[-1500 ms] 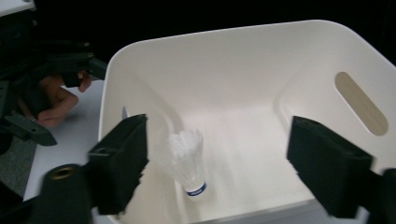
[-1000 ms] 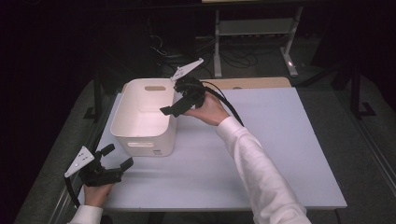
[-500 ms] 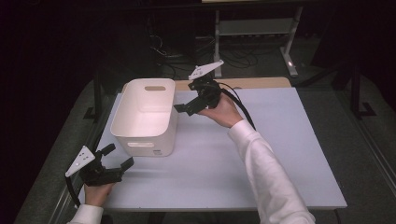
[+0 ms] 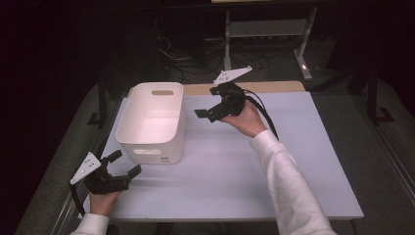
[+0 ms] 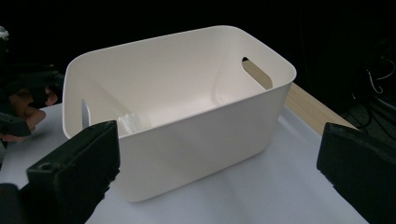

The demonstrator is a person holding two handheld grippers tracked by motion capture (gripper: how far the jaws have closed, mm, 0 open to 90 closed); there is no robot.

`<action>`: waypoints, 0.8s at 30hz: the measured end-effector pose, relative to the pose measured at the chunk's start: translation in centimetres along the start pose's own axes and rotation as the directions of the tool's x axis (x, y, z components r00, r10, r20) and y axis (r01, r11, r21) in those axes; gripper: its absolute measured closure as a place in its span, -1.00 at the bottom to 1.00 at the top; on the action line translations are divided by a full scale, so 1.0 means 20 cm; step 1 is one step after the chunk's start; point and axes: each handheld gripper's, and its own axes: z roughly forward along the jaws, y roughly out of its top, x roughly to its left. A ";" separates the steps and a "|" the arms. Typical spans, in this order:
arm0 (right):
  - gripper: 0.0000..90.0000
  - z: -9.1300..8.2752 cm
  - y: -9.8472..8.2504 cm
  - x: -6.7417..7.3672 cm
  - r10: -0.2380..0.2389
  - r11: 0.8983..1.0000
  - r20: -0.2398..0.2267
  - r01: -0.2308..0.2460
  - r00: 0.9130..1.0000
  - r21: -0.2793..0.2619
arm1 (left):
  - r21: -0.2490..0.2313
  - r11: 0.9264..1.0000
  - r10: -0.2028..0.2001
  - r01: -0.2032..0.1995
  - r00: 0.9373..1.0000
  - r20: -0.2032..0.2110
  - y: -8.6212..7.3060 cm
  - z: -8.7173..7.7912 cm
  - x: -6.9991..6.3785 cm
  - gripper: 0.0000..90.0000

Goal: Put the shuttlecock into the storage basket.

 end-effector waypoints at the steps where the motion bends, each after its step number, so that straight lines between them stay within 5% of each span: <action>1: -1.00 -0.01 -0.01 0.00 0.002 1.000 0.004 -0.002 1.000 -0.004 | 0.001 1.000 0.001 -0.001 1.000 0.001 0.00 0.00 0.00 -1.00; 24: -1.00 -0.17 -0.19 -0.07 0.047 0.998 0.046 -0.046 0.998 -0.032 | 0.005 1.000 0.004 -0.004 1.000 0.001 0.00 0.00 -0.01 -1.00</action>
